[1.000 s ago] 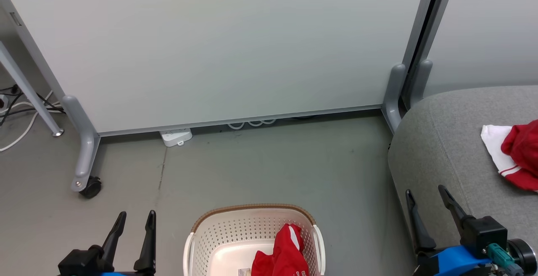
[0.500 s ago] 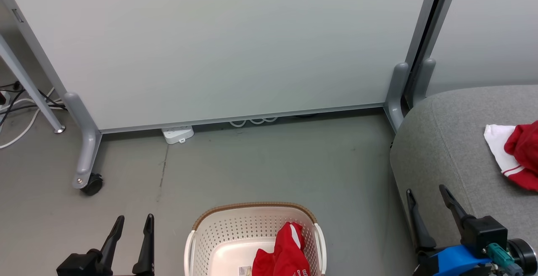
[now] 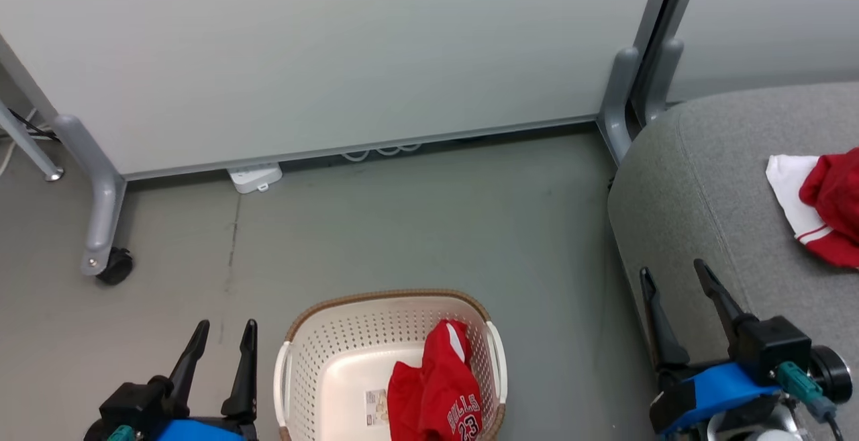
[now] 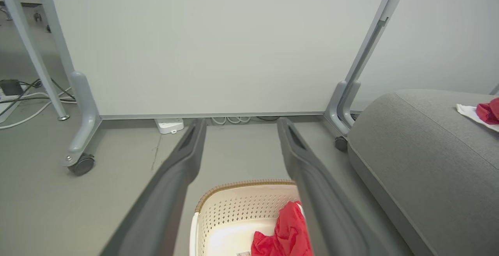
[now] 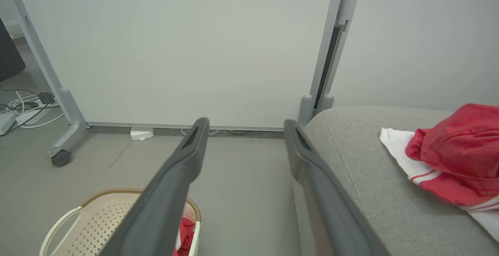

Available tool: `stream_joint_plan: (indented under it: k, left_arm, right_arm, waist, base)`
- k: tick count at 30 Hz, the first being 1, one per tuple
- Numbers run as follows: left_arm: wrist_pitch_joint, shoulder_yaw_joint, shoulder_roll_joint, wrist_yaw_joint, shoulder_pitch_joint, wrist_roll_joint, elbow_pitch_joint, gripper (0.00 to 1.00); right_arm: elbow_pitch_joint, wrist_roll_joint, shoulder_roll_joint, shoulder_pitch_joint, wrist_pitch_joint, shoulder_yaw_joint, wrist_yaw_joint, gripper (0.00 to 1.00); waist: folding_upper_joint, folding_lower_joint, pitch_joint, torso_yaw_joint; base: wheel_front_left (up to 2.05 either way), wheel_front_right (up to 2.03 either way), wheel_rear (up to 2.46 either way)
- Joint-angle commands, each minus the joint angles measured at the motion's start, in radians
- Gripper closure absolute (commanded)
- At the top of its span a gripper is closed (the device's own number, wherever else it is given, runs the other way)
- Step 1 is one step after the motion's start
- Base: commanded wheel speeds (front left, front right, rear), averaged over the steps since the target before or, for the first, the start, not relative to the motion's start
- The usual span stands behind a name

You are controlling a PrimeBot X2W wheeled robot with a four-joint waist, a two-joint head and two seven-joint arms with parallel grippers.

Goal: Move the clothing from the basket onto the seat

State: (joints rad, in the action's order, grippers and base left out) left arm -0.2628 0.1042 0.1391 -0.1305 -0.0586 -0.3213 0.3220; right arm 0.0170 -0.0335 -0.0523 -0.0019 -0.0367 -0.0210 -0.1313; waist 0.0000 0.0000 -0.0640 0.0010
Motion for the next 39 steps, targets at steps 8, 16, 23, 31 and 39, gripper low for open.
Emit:
stream_joint_plan:
  k: [8, 16, 23, 31, 39]
  left_arm:
    - [-0.003, 0.053, 0.029, 0.0, -0.151, 0.005, 0.008, 0.0]
    - [-0.003, 0.16, 0.071, 0.0, -0.337, -0.009, 0.121, 0.0]
    - [-0.003, 0.24, 0.112, 0.0, -0.457, -0.027, 0.296, 0.0]
    - [-0.001, 0.288, 0.152, 0.0, -0.513, -0.082, 0.462, 0.0]
    - [0.015, 0.306, 0.174, 0.0, -0.541, -0.135, 0.561, 0.0]
  right_arm:
    - [-0.046, -0.009, 0.003, -0.157, -0.023, 0.029, 0.001, 0.0]
    - [-0.025, 0.026, 0.003, -0.306, -0.081, 0.075, 0.001, 0.0]
    - [0.022, 0.075, 0.003, -0.383, -0.136, 0.135, 0.001, 0.0]
    - [0.06, 0.14, 0.004, -0.438, -0.188, 0.212, 0.001, 0.0]
    - [0.08, 0.171, 0.003, -0.442, -0.212, 0.233, 0.001, 0.0]
  waist:
    - [0.0, 0.0, -0.283, -0.144]
    - [0.0, 0.0, -0.489, -0.257]
    - [0.0, 0.0, -0.6, -0.338]
    - [0.0, 0.0, -0.688, -0.426]
    - [0.0, 0.0, -0.744, -0.459]
  base:
    - [0.0, 0.0, 0.0]
    - [0.0, 0.0, 0.0]
    - [0.0, 0.0, 0.0]
    - [0.0, 0.0, 0.0]
    - [0.0, 0.0, 0.0]
